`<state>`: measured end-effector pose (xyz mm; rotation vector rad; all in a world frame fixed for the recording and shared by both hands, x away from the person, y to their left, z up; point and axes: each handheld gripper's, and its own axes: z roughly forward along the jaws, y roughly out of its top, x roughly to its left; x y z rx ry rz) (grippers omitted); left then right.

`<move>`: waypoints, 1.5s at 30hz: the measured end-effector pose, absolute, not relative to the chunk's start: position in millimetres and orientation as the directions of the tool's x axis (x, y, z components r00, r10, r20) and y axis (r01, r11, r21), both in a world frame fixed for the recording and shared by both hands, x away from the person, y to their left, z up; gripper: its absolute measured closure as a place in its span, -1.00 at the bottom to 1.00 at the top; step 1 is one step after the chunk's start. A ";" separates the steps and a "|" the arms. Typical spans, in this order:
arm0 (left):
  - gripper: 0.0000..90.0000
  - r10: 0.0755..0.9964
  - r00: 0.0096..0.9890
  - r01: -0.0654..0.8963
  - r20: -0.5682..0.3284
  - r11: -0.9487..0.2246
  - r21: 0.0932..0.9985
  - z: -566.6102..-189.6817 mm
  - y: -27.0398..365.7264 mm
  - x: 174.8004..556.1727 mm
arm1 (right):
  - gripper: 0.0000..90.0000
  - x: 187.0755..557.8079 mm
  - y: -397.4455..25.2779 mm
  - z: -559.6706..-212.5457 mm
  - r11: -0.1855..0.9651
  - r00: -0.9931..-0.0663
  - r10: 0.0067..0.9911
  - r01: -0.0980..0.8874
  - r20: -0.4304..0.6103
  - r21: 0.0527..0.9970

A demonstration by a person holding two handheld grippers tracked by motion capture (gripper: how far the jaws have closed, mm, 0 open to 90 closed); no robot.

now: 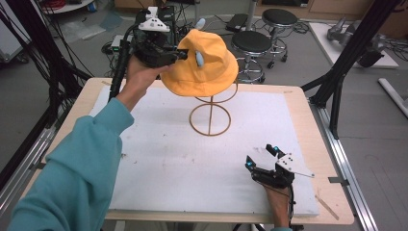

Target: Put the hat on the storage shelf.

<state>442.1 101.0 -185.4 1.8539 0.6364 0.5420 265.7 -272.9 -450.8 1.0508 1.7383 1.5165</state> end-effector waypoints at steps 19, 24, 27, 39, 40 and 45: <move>0.91 0.619 0.785 0.226 0.025 -0.325 0.918 -216.0 63.7 460.1 | -0.76 266.1 -273.7 -451.0 0.026 -0.509 0.858 0.178 0.069 0.984; -0.26 0.661 0.750 0.271 0.027 -0.344 0.899 -221.1 58.1 463.5 | -0.76 266.1 -273.8 -451.0 0.024 -0.509 0.858 0.181 0.073 0.983; -0.78 0.658 0.752 0.269 0.039 -0.361 0.893 -224.7 56.8 462.5 | -0.76 266.0 -273.9 -451.0 0.025 -0.509 0.858 0.180 0.071 0.983; -0.81 0.601 0.799 0.220 0.023 -0.328 0.919 -226.9 82.8 445.3 | -0.76 265.7 -274.1 -450.9 0.026 -0.511 0.857 0.178 0.070 0.984; -0.81 0.601 0.799 0.220 0.023 -0.328 0.919 -226.9 82.8 445.3 | -0.76 265.6 -274.1 -450.9 0.027 -0.510 0.857 0.178 0.069 0.984; -0.81 0.594 0.802 0.167 0.053 -0.309 0.936 -245.8 135.2 410.3 | -0.76 265.3 -273.5 -450.8 0.030 -0.510 0.858 0.178 0.066 0.984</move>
